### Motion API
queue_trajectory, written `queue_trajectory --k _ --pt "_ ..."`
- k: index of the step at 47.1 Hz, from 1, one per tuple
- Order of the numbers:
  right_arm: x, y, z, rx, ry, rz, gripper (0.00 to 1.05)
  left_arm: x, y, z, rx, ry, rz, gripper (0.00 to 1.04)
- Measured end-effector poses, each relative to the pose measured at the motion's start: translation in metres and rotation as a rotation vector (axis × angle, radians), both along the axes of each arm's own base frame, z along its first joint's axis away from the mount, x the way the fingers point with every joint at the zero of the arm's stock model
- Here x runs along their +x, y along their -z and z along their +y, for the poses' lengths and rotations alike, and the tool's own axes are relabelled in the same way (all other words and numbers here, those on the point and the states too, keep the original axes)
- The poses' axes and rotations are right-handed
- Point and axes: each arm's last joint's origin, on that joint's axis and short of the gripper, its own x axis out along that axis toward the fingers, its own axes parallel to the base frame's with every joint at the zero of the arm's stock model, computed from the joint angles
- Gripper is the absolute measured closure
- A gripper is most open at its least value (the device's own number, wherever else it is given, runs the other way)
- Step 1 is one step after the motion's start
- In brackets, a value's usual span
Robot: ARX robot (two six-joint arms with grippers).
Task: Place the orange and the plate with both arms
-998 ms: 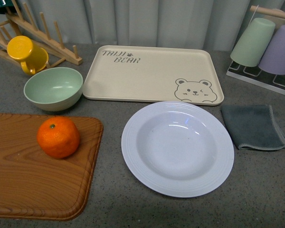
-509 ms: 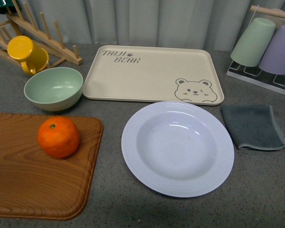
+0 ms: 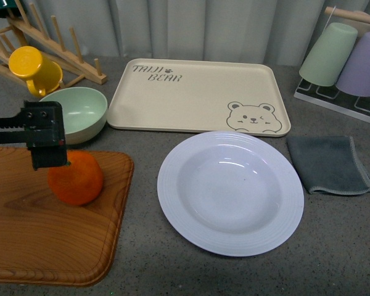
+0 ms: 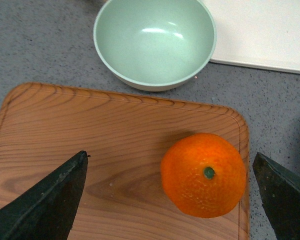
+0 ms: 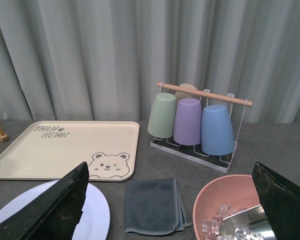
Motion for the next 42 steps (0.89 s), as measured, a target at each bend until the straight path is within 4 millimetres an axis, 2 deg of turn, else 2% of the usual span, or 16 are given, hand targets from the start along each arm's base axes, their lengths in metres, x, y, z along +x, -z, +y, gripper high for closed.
queue_trajectory --k 16,42 --pt "0.0 0.0 0.0 0.0 0.0 0.0 0.09 0.013 0.021 -0.01 -0.006 0.05 0.087 0.06" --pt "0.0 0.0 0.0 0.0 0.0 0.0 0.09 0.02 0.043 -0.019 -0.087 0.094 0.184 0.06"
